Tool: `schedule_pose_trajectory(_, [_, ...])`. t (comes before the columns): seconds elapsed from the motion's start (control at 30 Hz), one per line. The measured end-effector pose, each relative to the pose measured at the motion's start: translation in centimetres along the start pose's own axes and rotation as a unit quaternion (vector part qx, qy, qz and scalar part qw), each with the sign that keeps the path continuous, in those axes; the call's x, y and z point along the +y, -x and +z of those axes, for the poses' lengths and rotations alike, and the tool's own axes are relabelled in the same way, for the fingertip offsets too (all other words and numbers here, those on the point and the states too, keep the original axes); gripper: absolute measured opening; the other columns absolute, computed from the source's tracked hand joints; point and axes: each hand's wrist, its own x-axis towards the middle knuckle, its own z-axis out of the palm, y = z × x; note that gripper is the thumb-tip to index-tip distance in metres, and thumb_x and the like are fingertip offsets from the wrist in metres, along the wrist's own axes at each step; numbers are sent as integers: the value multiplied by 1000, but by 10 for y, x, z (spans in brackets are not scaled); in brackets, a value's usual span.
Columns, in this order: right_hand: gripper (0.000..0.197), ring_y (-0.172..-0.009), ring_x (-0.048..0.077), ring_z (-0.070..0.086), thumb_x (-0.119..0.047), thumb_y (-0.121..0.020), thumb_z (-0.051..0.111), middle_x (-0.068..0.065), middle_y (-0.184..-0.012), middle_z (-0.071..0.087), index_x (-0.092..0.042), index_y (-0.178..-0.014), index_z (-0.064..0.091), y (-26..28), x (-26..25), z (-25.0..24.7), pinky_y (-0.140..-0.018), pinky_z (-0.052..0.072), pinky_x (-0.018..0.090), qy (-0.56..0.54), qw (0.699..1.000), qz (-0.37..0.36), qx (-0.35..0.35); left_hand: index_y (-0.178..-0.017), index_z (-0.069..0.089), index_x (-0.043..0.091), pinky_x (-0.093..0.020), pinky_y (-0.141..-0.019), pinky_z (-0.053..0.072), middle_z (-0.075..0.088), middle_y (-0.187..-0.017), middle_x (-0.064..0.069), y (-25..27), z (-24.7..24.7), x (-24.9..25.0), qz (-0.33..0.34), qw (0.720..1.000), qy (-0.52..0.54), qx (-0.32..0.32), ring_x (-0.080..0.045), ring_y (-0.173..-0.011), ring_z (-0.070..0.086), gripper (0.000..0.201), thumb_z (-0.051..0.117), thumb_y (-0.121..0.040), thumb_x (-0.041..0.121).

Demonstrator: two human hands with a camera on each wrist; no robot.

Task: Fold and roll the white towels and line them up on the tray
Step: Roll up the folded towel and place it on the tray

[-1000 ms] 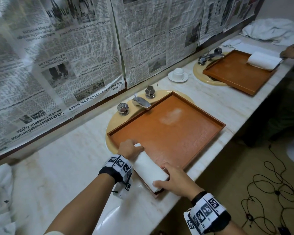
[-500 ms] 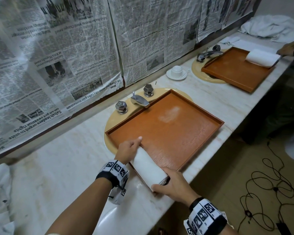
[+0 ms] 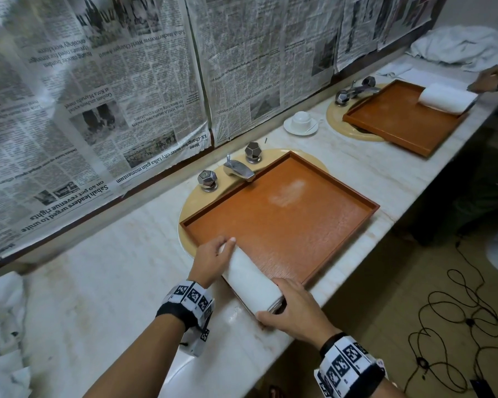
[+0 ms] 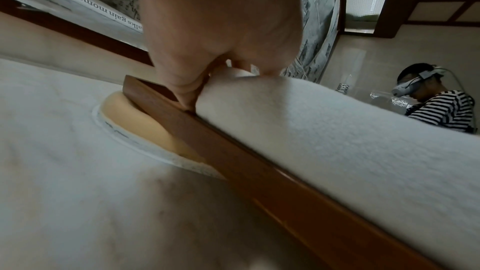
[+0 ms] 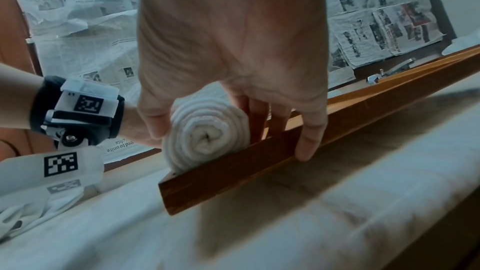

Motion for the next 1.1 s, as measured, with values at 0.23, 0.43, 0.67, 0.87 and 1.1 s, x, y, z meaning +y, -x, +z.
schedule_pose_trajectory(0.23, [87,-123,9,39,-83,-69,49,-16,-131,47,-32,-139,40,5,-6,-5,-108,26,38,72,997,-2,32,-113,69,28,-26,-94,45,66,-112,12,11,-14,3,-2,1000,16,-17,-2,-107,59,19,64,-95,35])
schedule_pose_trajectory(0.43, [90,-129,8,37,-83,-74,44,-16,-139,44,-29,-146,36,8,-12,-23,-110,23,36,85,994,-20,59,-121,61,30,-21,-88,46,61,-119,15,25,-25,6,-14,1000,6,9,5,-107,54,26,65,-95,31])
schedule_pose_trajectory(0.67, [74,-121,9,40,-73,-82,49,-16,-131,45,-28,-141,40,6,-30,-38,-103,35,33,57,992,-96,59,-121,64,29,-24,-88,51,64,-119,15,72,-50,-5,-95,993,32,55,-3,-108,61,25,65,-95,31])
schedule_pose_trajectory(0.87, [83,-128,8,38,-77,-77,43,-14,-138,44,-28,-144,39,0,-72,-25,-105,39,33,45,983,-180,16,-120,63,34,-21,-89,49,63,-122,16,144,-89,-30,-143,985,14,96,-3,-108,61,26,64,-95,40])
schedule_pose_trajectory(1.1, [77,-141,10,29,-63,-90,55,-7,-153,37,-23,-151,34,9,-149,21,-113,24,24,100,955,-277,-43,-133,53,36,-31,-98,48,56,-127,18,237,-141,-48,-188,969,-27,160,-5,-115,55,41,62,-95,45])
